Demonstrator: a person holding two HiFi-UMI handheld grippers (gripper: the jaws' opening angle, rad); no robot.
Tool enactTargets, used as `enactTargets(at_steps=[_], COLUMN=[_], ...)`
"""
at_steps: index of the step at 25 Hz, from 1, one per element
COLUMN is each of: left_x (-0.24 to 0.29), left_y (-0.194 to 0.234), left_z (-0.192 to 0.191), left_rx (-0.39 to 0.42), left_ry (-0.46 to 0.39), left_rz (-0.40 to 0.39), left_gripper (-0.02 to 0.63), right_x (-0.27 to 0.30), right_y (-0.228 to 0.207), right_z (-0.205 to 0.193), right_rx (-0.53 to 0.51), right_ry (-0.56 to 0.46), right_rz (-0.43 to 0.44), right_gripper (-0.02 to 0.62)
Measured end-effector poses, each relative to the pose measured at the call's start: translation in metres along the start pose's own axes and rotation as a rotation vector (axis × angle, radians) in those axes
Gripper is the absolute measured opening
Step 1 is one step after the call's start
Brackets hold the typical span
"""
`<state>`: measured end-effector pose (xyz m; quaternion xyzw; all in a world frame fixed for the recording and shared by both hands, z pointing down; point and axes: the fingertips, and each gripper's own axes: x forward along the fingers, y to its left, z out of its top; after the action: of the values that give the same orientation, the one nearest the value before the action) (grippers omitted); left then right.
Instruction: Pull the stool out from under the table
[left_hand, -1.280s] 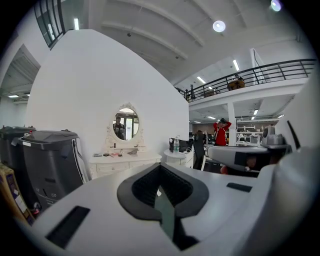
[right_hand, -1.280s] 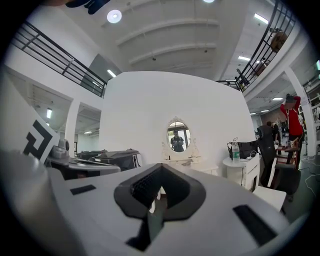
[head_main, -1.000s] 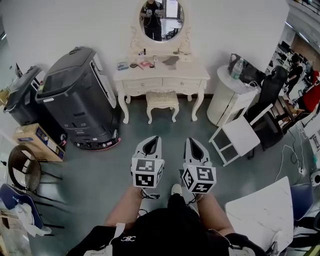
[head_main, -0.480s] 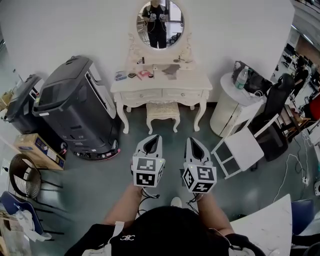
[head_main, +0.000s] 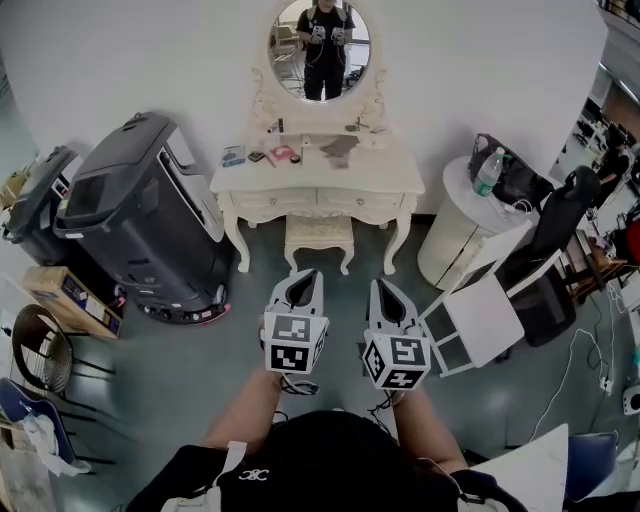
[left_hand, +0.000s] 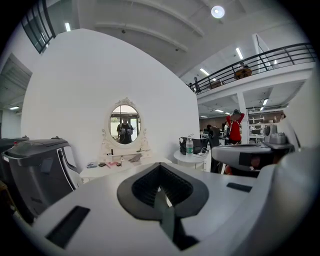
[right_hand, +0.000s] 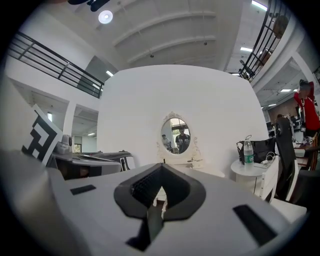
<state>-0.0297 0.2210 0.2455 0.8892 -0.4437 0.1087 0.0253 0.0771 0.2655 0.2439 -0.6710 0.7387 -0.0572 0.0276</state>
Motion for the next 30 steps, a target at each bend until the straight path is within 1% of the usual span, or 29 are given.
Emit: enactTargets(at_steps=[7, 14, 24, 30], left_x=[0.034, 0.062, 0.132, 0.18], left_y=[0.001, 0.007, 0.049, 0.082], left_z=[0.001, -0.003, 0.006, 0.008], left_rx=[-0.035, -0.04, -0.041, -0.053], left_ry=[0.007, 0.008, -0.01, 0.01], left_rz=[0.037, 0.027, 0.009, -0.003], left_gripper=[-0.002, -0.002, -0.002, -0.002], right_x=[0.024, 0.051, 0.127, 0.183], right_y=[-0.028, -0.04, -0.058, -0.062], right_z=[-0.001, -0.012, -0.011, -0.012], right_rx=[-0.013, -0.012, -0.037, -0.056], right_ry=[0.02, 0.042, 0.038, 0.055], right_rz=[0.03, 0.032, 0.013, 0.014], right_gripper=[0.003, 0.002, 0.003, 0.003])
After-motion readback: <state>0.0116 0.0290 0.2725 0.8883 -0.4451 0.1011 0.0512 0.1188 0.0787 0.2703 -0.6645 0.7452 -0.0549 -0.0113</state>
